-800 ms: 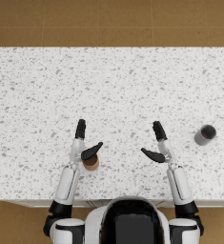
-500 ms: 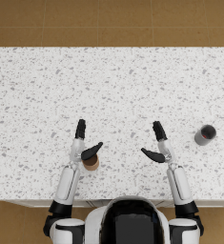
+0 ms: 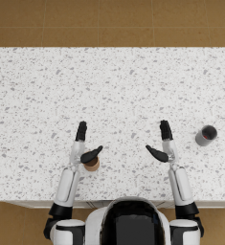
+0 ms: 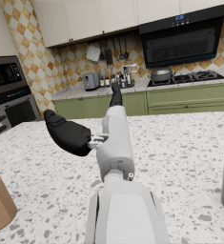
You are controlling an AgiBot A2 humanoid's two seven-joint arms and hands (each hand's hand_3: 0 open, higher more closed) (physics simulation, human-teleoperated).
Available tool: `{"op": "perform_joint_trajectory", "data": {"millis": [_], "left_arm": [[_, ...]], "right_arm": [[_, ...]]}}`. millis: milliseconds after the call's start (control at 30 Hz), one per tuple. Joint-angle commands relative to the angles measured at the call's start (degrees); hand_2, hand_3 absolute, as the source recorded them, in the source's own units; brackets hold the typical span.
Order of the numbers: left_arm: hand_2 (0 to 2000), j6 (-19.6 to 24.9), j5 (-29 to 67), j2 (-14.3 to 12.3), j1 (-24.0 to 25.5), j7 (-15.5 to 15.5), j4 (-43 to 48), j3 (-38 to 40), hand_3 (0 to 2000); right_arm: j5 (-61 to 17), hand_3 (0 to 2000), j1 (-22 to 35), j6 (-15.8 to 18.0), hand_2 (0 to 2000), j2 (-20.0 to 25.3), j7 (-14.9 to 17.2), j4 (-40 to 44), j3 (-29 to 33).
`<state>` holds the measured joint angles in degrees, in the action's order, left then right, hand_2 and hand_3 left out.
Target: Pick up two cups and pour the berry on the right into the cup on the left
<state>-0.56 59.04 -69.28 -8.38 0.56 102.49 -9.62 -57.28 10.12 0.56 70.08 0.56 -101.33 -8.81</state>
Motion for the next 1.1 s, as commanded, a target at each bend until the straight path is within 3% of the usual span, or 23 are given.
{"op": "perform_joint_trajectory", "data": {"millis": [33, 167, 333, 567, 900, 1100], "left_arm": [[0, 0.2, 1.8, 0.6, 2.1, -0.2, 0.8, 3.0, 0], [0, 0.5, 9.0, 0.7, 4.0, -0.5, 2.4, 4.3, 0], [0, 0.5, 16.6, 1.8, 10.2, -0.5, 5.1, 6.7, 0], [0, 0.6, 18.7, 2.4, 16.1, -0.6, 5.0, 7.8, 0], [0, 0.6, 19.0, 3.0, 22.3, -0.6, 6.8, 6.1, 0], [0, 0.6, 19.0, 2.9, 23.6, -0.6, 2.9, 3.6, 0]], "right_arm": [[-1.8, 0, -0.3, -0.2, 0, 0.1, -0.2, 1.3, 6.9], [-8.9, 0, -1.9, -0.5, 0, 0.5, -0.5, 1.1, 13.2], [-17.4, 0, -2.2, -0.5, 0, 1.0, -0.5, 2.2, 21.3], [-20.4, 0, -1.8, -0.6, 0, 1.4, -0.6, 5.2, 28.9], [-20.7, 0, -2.9, -0.6, 0, 2.6, -0.6, 12.4, 32.3], [-20.7, 0, -1.6, -0.6, 0, 2.6, -0.6, 19.3, 32.4]]}}
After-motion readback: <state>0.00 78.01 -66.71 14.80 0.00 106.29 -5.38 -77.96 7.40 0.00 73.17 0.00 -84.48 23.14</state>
